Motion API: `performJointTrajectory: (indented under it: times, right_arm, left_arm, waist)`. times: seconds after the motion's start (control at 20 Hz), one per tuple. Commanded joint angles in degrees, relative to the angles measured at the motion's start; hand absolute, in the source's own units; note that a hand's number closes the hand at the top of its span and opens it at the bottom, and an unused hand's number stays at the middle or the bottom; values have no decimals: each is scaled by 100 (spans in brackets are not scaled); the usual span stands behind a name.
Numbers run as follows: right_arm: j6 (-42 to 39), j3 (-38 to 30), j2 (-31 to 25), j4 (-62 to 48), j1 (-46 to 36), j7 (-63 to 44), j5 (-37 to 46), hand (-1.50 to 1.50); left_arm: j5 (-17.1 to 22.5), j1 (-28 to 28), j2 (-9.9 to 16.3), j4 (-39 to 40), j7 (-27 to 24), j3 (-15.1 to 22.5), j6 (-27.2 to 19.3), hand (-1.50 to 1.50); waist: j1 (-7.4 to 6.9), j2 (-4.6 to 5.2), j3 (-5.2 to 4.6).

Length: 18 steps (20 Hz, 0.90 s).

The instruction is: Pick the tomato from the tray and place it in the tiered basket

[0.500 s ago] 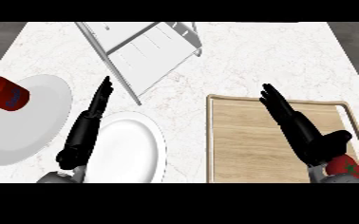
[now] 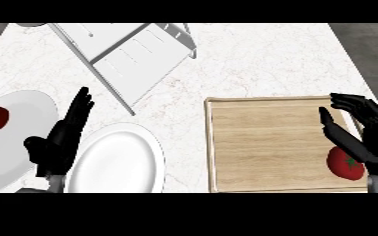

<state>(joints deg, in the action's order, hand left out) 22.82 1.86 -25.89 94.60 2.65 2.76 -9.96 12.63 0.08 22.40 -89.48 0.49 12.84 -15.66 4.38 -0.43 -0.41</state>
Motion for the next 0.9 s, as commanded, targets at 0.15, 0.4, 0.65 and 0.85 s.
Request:
performJointTrajectory:
  times: [0.15, 0.4, 0.65, 0.85]
  right_arm:
    - [2275, -474, 375, 683, 907, -182, 1263, -150]
    - [2008, -287, -762, 1735, 2184, -1566, 2410, -150]
    - [885, -317, -1941, 1960, 3069, -2811, 3087, -150]
    - [-279, 106, -2527, 2653, 3465, -3946, 3004, -150]
  left_arm:
    - [681, -81, 338, -140, 698, -353, 571, 0]
    - [695, -112, 245, 58, 580, -417, 610, 0]
    - [657, -227, 339, -137, 758, -481, 503, 0]
    - [657, -268, 356, -142, 761, -398, 644, 0]
  waist:
    - [-249, 6, 23]
    - [-199, 24, -9]
    - [-238, 60, -37]
    - [-358, 96, -45]
